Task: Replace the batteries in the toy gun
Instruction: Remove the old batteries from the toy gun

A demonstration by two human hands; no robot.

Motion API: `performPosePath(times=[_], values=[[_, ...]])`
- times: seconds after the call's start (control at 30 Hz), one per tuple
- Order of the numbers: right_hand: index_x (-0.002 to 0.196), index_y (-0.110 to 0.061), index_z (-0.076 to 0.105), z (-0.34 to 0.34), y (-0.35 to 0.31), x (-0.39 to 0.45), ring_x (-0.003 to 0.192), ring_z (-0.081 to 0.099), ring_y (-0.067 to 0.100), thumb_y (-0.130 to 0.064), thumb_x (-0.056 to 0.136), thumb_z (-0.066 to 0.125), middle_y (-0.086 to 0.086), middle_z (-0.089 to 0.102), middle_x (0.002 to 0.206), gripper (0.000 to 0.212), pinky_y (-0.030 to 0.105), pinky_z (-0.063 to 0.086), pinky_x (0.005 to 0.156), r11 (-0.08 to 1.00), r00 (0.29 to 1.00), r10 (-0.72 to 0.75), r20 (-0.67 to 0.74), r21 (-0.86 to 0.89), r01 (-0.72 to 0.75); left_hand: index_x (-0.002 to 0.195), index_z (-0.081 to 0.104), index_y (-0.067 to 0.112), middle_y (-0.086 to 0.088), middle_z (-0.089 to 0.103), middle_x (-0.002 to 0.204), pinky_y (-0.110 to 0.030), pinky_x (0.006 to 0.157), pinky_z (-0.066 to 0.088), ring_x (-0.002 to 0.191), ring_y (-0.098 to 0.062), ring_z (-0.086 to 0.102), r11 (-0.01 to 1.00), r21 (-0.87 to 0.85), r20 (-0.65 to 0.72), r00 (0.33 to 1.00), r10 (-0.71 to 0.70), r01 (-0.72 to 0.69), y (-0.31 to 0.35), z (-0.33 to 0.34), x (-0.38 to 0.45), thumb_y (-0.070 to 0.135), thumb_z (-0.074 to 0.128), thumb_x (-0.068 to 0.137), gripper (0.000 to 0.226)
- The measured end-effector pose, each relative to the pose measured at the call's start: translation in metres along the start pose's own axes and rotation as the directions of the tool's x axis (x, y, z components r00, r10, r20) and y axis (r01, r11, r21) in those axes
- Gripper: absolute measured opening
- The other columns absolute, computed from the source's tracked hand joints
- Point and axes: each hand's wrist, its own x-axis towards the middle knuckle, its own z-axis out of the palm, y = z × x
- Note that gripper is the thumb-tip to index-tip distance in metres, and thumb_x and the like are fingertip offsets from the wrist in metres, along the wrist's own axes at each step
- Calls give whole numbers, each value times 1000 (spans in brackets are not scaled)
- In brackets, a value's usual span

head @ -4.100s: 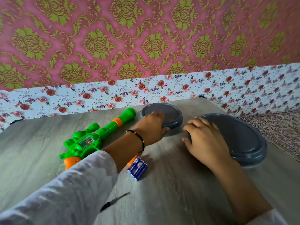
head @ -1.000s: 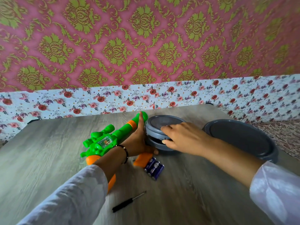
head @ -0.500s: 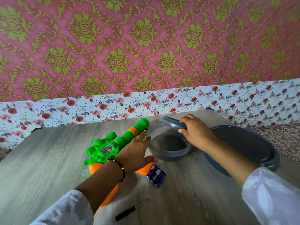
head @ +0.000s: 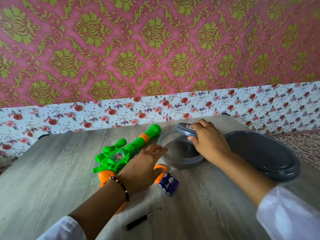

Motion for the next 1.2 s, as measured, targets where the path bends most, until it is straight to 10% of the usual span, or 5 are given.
performPosePath(times=[0.17, 0.33, 0.53, 1.2], values=[[83, -22, 60, -20, -52, -70, 74, 55, 10, -55, 87, 46, -8, 55, 83, 36, 23, 36, 57, 973, 971, -160, 177, 196, 125, 117, 65, 29, 3, 62, 112, -36, 89, 47, 106, -21, 55, 974, 151, -29, 984, 176, -169, 2, -19, -7, 24, 70, 80, 37], [124, -26, 47, -1, -62, -96, 111, 52, 16, -69, 79, 47, -5, 54, 118, 62, 26, 39, 87, 991, 933, -122, 338, 100, 94, 107, 69, 33, -2, 62, 87, -38, 62, 51, 79, -25, 62, 846, 482, 86, 973, 214, -229, 11, -9, -3, 26, 90, 38, 73], [129, -22, 44, 13, -63, -88, 113, 48, 21, -75, 73, 48, 1, 43, 125, 77, 32, 41, 91, 999, 920, -22, 391, 34, 9, 138, 42, 39, -6, 41, 125, -38, 91, 28, 120, -29, 35, 850, 498, 173, 980, 95, -171, 20, -9, 5, 44, 67, 78, 65], [130, -19, 42, 27, -57, -83, 116, 47, 22, -54, 82, 56, 3, 43, 128, 61, 32, 42, 93, 990, 920, -68, 385, 142, 14, 122, 54, 40, 1, 46, 120, -35, 91, 35, 111, -26, 38, 930, 343, 295, 955, 26, -131, 14, -2, 15, 55, 68, 74, 52]])
